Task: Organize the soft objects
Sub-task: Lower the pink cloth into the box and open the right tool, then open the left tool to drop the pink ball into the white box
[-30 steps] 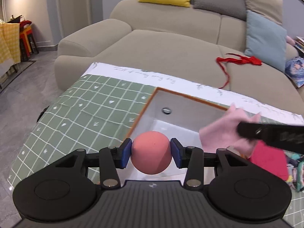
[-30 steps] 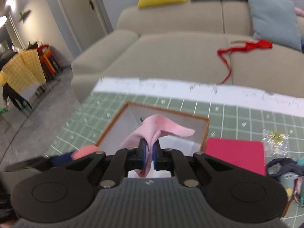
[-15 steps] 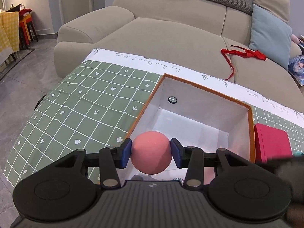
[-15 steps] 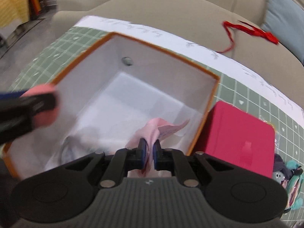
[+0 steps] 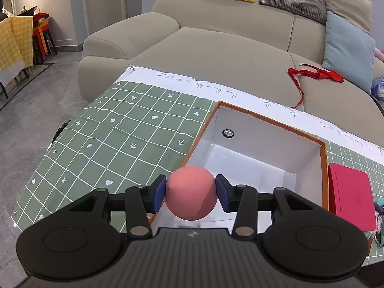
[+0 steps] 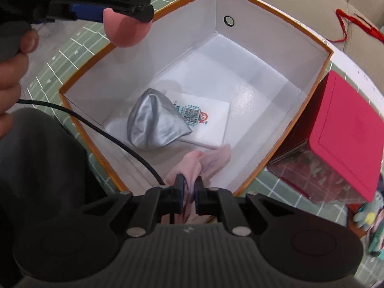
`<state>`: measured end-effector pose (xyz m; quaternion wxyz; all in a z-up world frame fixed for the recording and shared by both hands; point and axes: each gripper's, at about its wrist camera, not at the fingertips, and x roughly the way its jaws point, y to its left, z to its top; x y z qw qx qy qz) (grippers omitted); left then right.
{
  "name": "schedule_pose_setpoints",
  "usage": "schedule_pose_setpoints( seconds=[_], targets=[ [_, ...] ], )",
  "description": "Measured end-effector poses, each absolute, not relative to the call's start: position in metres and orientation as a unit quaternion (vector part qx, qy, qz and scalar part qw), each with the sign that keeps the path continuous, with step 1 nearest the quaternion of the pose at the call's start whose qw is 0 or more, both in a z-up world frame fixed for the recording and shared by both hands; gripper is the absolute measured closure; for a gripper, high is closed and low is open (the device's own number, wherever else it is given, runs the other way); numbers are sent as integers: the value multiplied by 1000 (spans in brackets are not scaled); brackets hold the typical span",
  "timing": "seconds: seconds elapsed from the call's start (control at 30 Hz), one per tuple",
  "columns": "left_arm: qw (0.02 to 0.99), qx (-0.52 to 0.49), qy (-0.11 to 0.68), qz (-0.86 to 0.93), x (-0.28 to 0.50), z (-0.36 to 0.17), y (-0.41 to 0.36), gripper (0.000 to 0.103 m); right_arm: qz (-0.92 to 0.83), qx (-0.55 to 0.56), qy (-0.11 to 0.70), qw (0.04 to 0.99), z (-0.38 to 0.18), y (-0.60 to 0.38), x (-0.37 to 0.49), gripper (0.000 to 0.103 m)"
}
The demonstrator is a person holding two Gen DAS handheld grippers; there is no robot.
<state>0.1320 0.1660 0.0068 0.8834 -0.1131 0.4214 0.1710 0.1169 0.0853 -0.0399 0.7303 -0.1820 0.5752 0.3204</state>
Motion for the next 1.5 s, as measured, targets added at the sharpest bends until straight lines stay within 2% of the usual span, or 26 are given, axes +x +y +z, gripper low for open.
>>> schedule_pose_setpoints(
  seconds=[0.3, 0.37, 0.47, 0.5, 0.57, 0.6, 0.63, 0.8, 0.9, 1.27, 1.37, 1.4, 1.5],
  targets=[
    [882, -111, 437, 138, 136, 0, 164, 52, 311, -186, 569, 738, -43, 88, 124, 96],
    [881, -112, 445, 116, 139, -4, 165, 52, 307, -184, 565, 744, -45, 88, 126, 91],
    [873, -137, 457, 99, 142, -11, 174, 52, 311, -168, 571, 741, -46, 87, 129, 76],
    [871, -143, 459, 101, 144, -13, 176, 52, 315, -163, 574, 738, -45, 87, 131, 63],
    [869, -145, 464, 94, 150, -15, 179, 52, 313, -161, 571, 741, -42, 87, 133, 50],
    [868, -144, 467, 87, 154, -15, 179, 52, 310, -161, 566, 746, -39, 86, 133, 37],
    [867, -144, 470, 78, 158, -16, 179, 52, 310, -158, 561, 752, -36, 85, 135, 34],
    [853, -156, 495, 57, 176, -36, 179, 52, 316, -140, 554, 757, -25, 85, 139, 34],
    [840, -121, 521, 88, 178, -55, 176, 53, 314, -145, 552, 759, -25, 88, 136, 34],
    [840, -72, 522, 129, 176, -58, 161, 46, 316, -119, 550, 764, -28, 95, 132, 34],
    [837, -51, 527, 138, 180, -59, 157, 40, 316, -120, 549, 764, -27, 94, 131, 34],
    [838, -36, 525, 145, 180, -58, 154, 32, 314, -119, 550, 765, -27, 93, 131, 34],
    [839, -34, 522, 147, 178, -56, 149, 21, 316, -111, 548, 766, -24, 89, 132, 34]
  ],
)
